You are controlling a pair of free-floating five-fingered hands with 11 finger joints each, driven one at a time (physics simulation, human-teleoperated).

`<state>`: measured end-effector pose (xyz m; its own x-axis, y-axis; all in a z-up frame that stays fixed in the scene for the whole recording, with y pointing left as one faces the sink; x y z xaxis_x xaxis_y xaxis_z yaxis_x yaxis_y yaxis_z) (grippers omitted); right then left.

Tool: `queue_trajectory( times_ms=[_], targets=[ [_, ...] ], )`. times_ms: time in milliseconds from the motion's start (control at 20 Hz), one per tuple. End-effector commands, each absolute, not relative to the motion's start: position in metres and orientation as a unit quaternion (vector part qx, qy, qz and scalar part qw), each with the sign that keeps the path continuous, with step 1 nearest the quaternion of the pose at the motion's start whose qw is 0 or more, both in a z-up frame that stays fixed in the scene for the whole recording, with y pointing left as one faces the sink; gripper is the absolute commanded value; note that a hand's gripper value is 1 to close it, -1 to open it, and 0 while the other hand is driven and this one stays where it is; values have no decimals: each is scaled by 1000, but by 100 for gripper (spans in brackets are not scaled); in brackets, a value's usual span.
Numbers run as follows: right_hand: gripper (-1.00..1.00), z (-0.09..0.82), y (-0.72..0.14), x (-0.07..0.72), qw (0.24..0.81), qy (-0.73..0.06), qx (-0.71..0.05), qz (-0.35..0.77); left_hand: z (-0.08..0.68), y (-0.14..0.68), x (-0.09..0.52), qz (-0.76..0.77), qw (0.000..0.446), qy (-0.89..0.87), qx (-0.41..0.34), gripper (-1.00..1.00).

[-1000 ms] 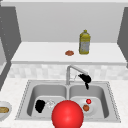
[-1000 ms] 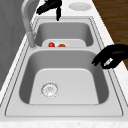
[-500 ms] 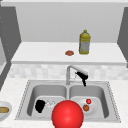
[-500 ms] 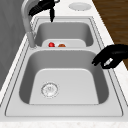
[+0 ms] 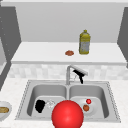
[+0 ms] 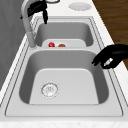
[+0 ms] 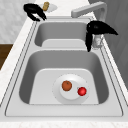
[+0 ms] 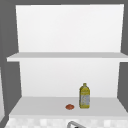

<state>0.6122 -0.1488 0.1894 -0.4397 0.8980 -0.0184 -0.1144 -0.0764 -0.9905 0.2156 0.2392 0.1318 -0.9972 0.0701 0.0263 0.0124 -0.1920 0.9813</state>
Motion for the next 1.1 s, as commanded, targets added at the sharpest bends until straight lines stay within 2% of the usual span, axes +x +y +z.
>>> queue_trajectory(
  times_ms=[0,600,650,1050],
  targets=[
    [-100,181,-139,619,393,-545,-335,660,132,239,216,771,19,635,32,0],
    [-100,137,-116,648,395,-531,-325,676,132,239,216,771,19,635,32,0],
    [100,133,-112,653,397,-528,-318,680,132,239,216,771,19,635,32,0],
    [100,127,-115,666,379,-536,-312,687,132,239,216,771,19,635,32,0]
  ],
)
